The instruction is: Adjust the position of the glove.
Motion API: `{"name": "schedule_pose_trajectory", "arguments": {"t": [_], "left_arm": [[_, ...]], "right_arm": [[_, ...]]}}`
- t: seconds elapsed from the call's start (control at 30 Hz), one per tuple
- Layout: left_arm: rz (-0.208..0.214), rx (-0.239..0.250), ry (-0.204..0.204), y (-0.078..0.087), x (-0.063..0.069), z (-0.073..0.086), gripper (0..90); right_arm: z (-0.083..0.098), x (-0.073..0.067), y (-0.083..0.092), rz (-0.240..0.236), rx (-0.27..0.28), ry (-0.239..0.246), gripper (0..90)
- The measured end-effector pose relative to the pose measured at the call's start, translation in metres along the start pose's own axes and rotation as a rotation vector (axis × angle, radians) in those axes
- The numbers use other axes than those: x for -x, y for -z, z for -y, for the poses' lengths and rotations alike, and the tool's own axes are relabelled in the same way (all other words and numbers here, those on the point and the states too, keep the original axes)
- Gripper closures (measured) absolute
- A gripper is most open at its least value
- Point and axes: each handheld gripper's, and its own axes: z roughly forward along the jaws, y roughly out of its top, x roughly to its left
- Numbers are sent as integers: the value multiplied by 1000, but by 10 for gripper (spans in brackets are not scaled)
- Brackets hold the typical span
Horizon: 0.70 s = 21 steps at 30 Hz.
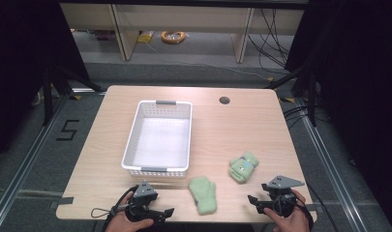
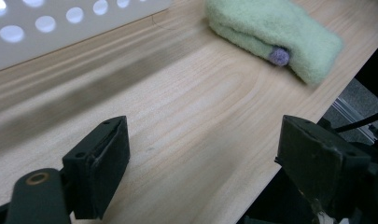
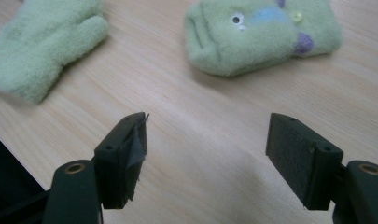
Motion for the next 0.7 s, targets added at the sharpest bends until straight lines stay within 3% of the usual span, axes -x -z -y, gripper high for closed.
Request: {"name": "schedule_pose_trajectory", "arguments": {"t": [0.07,0.27,0.3,0.47,0.5,0.57,0.63,0.7], "left_arm": [[0,7,11,0,1,0,163],[-3,12,12,0,0,0,163],[-3,12,12,0,0,0,163],[0,9,16,-1,0,0,163],[-3,9,1,0,0,-1,163],[-4,13,5,0,1,-1,162],[5,27,14,-1,2,-2,162],[9,22,6,-1,2,-4,162]], "right_arm": [[-1,-2,1,-17,-12,-27,315],[-2,-5,0,-24,4,-2,329],[-3,-8,2,-28,-9,-22,330],[-3,-10,0,-37,8,8,330],[-5,-11,0,-71,-10,9,329],[-5,-12,1,-77,-8,4,329],[-5,-13,0,-65,10,13,329],[-6,-18,0,-77,15,-13,330]]}}
